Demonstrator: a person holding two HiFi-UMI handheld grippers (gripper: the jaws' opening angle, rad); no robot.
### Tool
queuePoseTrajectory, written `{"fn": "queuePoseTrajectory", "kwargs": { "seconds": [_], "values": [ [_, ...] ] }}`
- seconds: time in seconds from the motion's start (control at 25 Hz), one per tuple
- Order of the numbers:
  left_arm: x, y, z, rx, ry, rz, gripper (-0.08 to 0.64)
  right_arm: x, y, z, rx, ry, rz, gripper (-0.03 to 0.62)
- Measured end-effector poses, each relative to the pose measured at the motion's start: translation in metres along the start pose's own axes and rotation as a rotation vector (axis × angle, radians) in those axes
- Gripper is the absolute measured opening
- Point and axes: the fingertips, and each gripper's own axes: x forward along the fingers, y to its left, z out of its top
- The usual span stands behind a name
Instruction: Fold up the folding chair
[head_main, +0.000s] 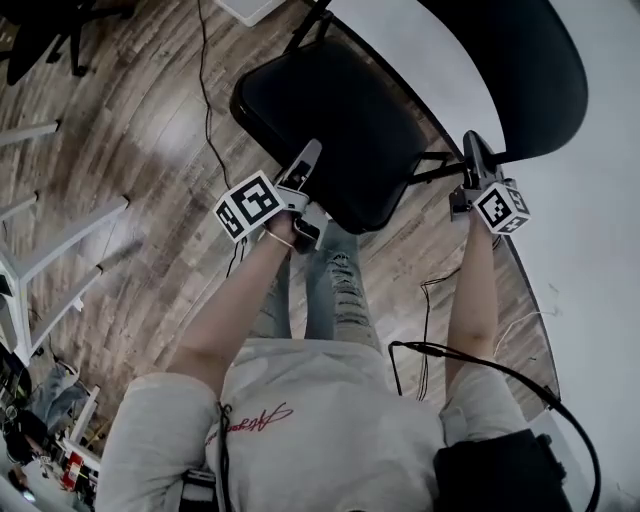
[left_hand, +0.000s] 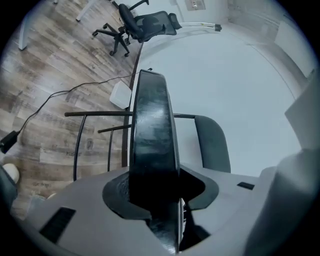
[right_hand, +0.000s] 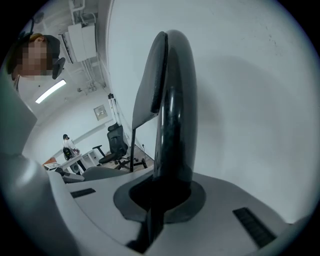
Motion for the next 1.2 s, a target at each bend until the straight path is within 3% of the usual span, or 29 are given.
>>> {"fn": "queuePoseTrajectory", "kwargs": {
  "seconds": [0.12,0.28,0.48,0.6,0.76,0.96,1.2],
  "values": [
    [0.018,-0.018,0.011,0.045,-0.03,-0.008,0.175,0.007,-0.008,0.004,0.04,0.011,0.03,0.014],
    [0.033,-0.032,0.007,0.114,-0.005,-0.024,0.164,0.007,-0.01,0.011,0.041,0.027,0.063,0.014],
    [0.044,-0.035,-0.012,0.106,0.035,0.019,0.166,0.009,-0.03,0.016,0.046,0.039,0.017,0.014],
    [0.058,-0.05,-0.02,0.141,0.053,0.03,0.164,0.011,-0.038,0.025,0.028,0.031,0.011,0.014],
    [0.077,-0.072,-0.021,0.209,0.064,0.08,0.166,0.013,-0.038,0.037,0.006,0.025,0.031,0.014],
    [0.084,-0.078,-0.02,0.185,0.064,0.141,0.166,0.008,-0.048,0.09,0.111,-0.142,-0.047,0.014],
    [0.117,-0.104,-0.021,0.243,0.094,0.223,0.166,0.007,-0.047,0.087,0.023,-0.105,-0.084,0.014]
  ]
}}
